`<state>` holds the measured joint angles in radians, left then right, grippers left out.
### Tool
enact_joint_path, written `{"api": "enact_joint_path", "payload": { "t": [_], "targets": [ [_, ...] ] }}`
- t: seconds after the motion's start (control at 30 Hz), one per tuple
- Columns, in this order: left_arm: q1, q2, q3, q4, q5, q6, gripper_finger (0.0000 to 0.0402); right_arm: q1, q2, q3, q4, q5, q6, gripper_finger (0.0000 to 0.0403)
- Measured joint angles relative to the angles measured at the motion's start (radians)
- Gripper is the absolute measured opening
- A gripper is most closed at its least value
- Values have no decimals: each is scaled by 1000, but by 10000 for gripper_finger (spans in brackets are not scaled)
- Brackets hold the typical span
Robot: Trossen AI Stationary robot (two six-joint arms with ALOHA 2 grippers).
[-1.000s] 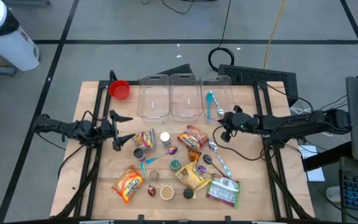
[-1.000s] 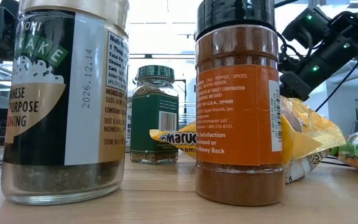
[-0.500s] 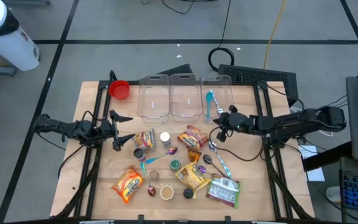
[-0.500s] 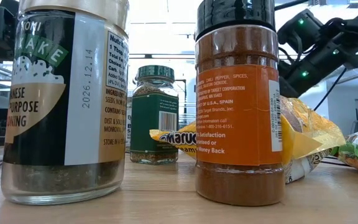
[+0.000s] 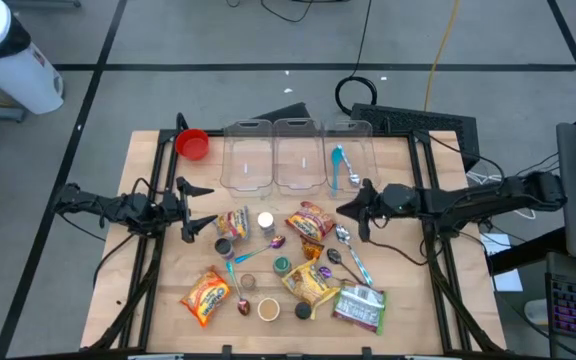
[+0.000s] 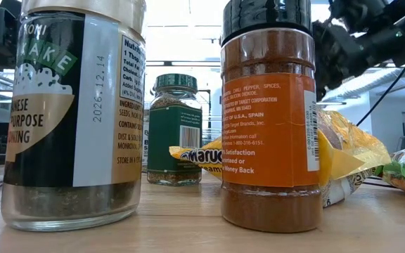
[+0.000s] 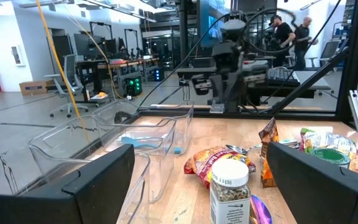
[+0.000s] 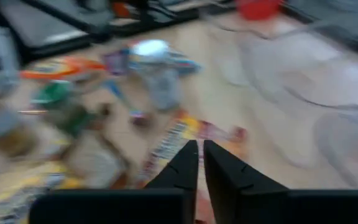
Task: Pick & Place Food Item
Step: Put the white spoon into the right transparent bin
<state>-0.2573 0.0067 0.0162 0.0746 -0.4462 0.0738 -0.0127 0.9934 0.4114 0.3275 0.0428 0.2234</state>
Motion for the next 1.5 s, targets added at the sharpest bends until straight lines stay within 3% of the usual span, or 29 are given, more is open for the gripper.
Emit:
{"api": "enact_joint_path", "payload": {
  "t": [0.2, 0.33, 0.47, 0.53, 0.63, 0.7, 0.87, 0.97, 1.27, 1.5],
  "targets": [
    [0, 0, 0, 0, 0, 0, 374, 93, 0, 0, 200, -43, 9, 99],
    [0, 0, 0, 0, 0, 0, 374, 125, -1, 0, 324, -56, 137, 149],
    [0, 0, 0, 0, 0, 0, 374, 133, 0, 0, 397, -179, 162, 181],
    [0, 0, 0, 0, 0, 0, 374, 135, -1, 0, 407, -190, 205, 190],
    [0, 0, 0, 0, 0, 0, 374, 168, 0, 13, 335, -166, 269, 198],
    [0, 0, 0, 0, 0, 0, 374, 214, 0, 53, 195, -136, 276, 200],
    [0, 0, 0, 0, 0, 0, 374, 333, 30, 189, -319, 126, 330, 193],
    [0, 0, 0, 0, 0, 0, 374, 357, 54, 196, -444, 220, 382, 186],
    [0, 0, 0, 0, 0, 0, 374, 304, 113, 52, -377, 245, 427, 181],
    [0, 0, 0, 0, 0, 0, 374, 224, 154, -107, -83, 240, 428, 181]
  ]
}}
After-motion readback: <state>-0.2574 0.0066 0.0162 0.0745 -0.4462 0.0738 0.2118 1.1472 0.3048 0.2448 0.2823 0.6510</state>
